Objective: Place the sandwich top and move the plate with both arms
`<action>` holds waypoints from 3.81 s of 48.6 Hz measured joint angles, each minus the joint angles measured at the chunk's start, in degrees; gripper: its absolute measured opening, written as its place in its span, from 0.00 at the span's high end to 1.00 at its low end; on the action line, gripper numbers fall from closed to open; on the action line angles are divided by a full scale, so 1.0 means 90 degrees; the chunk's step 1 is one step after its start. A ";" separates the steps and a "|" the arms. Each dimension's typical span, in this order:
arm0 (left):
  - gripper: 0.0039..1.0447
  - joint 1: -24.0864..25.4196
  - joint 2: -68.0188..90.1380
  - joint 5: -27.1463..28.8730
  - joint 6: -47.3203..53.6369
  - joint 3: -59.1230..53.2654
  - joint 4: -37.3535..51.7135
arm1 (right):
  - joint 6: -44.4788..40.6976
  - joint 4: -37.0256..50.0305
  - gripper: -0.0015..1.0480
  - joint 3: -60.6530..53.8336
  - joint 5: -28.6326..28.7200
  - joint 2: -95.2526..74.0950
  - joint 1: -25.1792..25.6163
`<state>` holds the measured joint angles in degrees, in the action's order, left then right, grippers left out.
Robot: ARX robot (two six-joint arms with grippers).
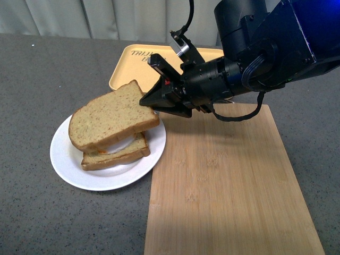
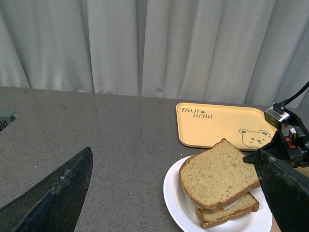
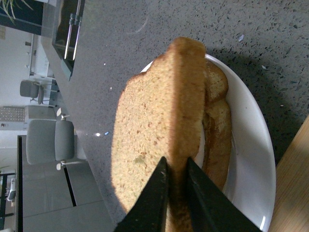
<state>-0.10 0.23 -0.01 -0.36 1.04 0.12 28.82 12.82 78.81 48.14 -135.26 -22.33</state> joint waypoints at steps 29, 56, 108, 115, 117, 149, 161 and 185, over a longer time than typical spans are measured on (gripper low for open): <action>0.06 0.0000 -0.0002 -0.0010 0.0000 0.0000 0.0000 | -0.2108 0.3915 0.37 -0.2093 -0.5122 0.0512 -0.0005; 0.06 0.0000 0.0000 0.0002 0.0000 0.0000 -0.0002 | -0.3041 0.7475 0.99 -0.4750 -0.7358 0.2300 0.0729; 0.06 0.0000 -0.0019 0.0000 0.0000 0.0000 -0.0012 | -0.3184 0.3031 0.99 -0.8684 -0.5353 1.0404 0.2467; 0.06 0.0000 -0.0019 -0.0002 0.0000 0.0000 -0.0012 | -0.3184 0.2499 0.99 -0.8723 -0.5355 1.1006 0.2470; 0.06 0.0000 -0.0019 -0.0002 0.0000 0.0000 -0.0012 | -0.3184 0.2331 0.99 -0.8728 -0.5355 1.1179 0.2470; 0.06 0.0000 -0.0019 0.0000 0.0000 0.0000 -0.0012 | -0.3184 0.0481 0.99 -0.8731 -0.5340 1.3146 0.2470; 0.06 0.0000 -0.0019 0.0000 0.0000 0.0000 -0.0012 | -0.3184 -0.0012 0.99 -0.8731 -0.5340 1.3641 0.2470; 0.06 0.0000 -0.0019 0.0000 0.0000 0.0000 -0.0012 | -0.3196 -0.1411 0.84 -0.8726 -0.5336 1.4999 0.2470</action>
<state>-0.10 0.05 -0.01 -0.36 1.04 0.01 0.05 0.12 0.27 0.12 -0.27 -0.10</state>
